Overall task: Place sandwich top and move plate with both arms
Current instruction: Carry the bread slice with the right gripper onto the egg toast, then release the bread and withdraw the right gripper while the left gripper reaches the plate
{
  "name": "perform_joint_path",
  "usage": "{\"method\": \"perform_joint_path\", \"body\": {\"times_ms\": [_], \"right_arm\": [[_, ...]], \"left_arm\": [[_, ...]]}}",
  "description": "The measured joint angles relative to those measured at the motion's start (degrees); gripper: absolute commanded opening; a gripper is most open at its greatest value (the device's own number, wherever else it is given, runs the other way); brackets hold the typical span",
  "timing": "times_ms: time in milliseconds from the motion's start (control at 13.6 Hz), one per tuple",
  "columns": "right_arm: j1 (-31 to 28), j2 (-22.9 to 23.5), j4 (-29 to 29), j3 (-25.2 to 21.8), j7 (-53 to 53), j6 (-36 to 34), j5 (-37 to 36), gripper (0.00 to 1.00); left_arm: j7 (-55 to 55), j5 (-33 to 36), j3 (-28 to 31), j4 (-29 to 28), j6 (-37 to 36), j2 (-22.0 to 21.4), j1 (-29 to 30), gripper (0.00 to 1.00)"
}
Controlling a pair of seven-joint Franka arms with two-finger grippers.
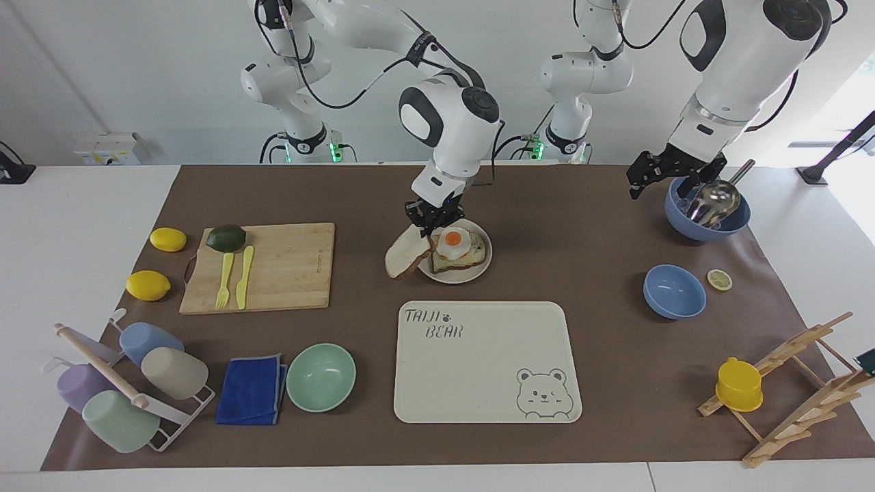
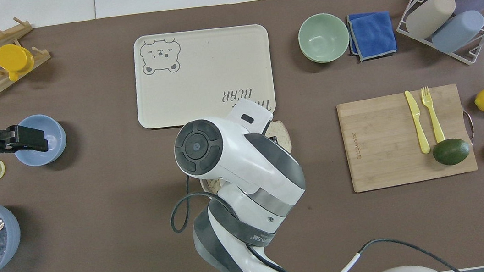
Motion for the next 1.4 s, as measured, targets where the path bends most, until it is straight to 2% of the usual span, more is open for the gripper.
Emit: {"method": "perform_joint_path", "body": {"times_ms": [220,441,588,661,955,1175,1395], "right_arm": [[1.5,1.9,0.1,0.9,6.4,6.3,4.6,0.0],[4.6,2.5,-0.2,1.4,7.8,7.1,5.8,0.0],[5.9,2.5,-0.5,1.5,8.5,7.1,5.8,0.5],[5.9,2.5,-1.0,1.5,8.4,7.3,5.8,1.0],[5.4,2.4,-2.0,1.3,4.0,10.8,5.8,1.0],[3.4,1.8,-0.2,0.7,1.8,12.2,5.8,1.0],[-5.1,-2.8,1.9,0.1,-0.7,10.1,5.8,1.0]], "left_arm": [[0.0,0.0,0.0,0.0,0.0,0.0,0.0,1.0],[0.0,0.0,0.0,0.0,0.0,0.0,0.0,1.0],[0.0,0.0,0.0,0.0,0.0,0.0,0.0,1.0],[0.0,0.0,0.0,0.0,0.0,0.0,0.0,1.0],[0.0,0.0,0.0,0.0,0.0,0.0,0.0,1.0],[0.0,0.0,0.0,-0.1,0.2,0.0,0.0,1.0],[-0.1,0.0,-0.3,-2.1,1.9,-0.2,-0.1,1.0]]}}
